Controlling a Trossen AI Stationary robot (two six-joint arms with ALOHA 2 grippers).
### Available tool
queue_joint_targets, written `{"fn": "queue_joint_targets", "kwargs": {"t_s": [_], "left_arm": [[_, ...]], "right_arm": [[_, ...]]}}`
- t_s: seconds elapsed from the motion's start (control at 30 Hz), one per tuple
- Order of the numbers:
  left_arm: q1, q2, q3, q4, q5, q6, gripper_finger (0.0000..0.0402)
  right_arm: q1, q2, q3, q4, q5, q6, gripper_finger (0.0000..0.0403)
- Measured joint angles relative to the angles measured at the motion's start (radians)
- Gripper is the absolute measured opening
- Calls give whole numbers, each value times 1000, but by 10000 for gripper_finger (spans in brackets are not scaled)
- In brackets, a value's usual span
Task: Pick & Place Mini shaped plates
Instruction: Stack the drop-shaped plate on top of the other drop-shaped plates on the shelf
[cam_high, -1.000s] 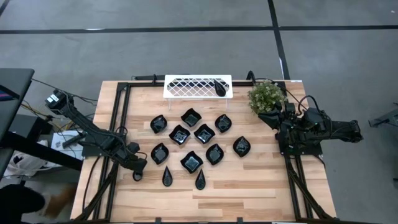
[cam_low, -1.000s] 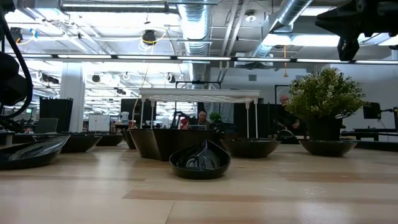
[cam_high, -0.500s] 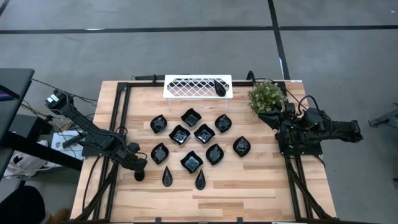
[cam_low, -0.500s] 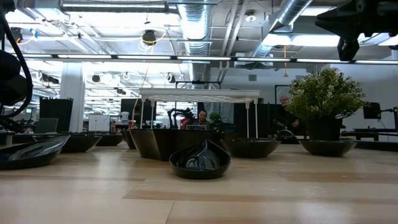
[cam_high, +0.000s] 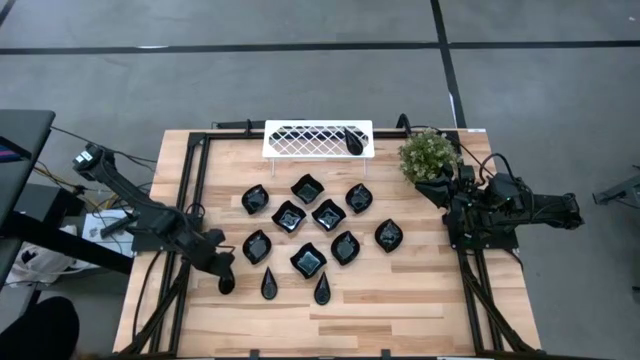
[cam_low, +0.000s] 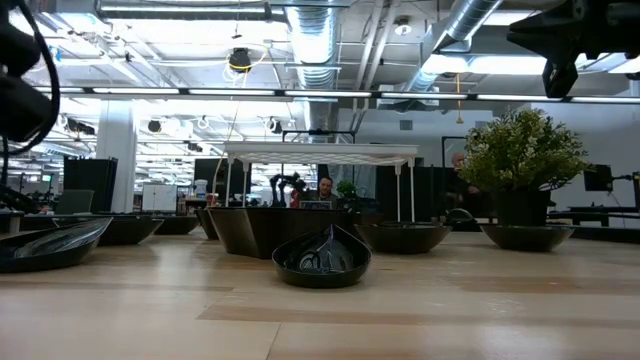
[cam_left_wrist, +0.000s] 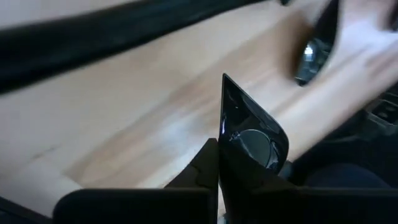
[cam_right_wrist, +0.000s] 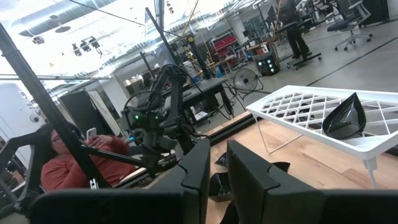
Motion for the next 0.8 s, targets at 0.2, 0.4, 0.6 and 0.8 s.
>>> {"fn": "queue_joint_targets", "kwargs": {"t_s": [0.2,0.4,0.6,0.8], "left_arm": [[1,-8,46,30,-91,33,4],[2,-2,88,60,-241,45,4],[72,1,111,122,-369,135,4],[221,55,158,175,-380,302,4]], "right_arm": [[0,0,0,6,-1,2,50],[0,1,0,10,-9,63,50],[0,16,0,20,-12,119,50],[1,117,0,164,-79,115,50]]}}
